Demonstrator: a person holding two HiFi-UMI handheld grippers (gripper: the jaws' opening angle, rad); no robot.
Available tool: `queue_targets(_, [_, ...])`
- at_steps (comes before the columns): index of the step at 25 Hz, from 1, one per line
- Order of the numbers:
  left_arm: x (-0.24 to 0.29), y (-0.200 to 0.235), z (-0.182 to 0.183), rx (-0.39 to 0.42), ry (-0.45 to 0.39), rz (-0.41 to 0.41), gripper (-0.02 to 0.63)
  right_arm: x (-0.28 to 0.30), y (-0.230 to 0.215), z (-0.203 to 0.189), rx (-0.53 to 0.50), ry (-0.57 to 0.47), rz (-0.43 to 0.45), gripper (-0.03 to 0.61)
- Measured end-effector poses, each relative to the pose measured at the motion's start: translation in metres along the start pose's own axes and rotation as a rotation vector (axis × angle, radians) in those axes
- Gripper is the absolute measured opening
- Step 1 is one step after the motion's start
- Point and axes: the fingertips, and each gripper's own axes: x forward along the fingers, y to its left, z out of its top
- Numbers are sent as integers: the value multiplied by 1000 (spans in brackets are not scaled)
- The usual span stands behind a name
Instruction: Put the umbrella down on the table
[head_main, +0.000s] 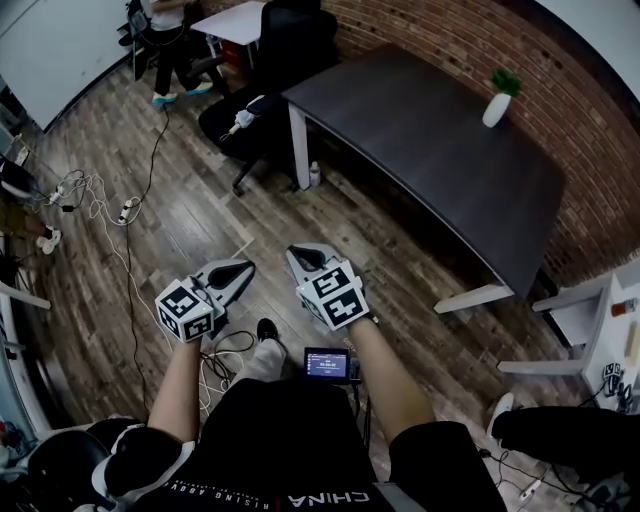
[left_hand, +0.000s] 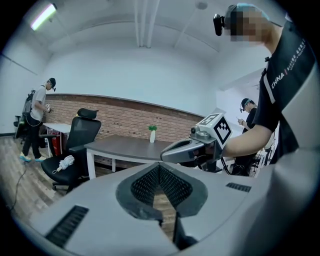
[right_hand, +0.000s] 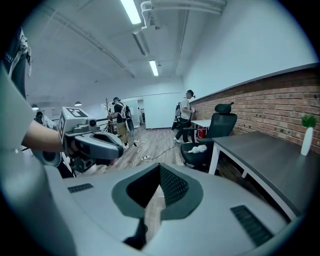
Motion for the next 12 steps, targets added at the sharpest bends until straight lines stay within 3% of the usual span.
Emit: queue_targets(12, [21, 112, 7, -27, 8, -35, 2, 83, -49, 37, 1, 44, -56, 6])
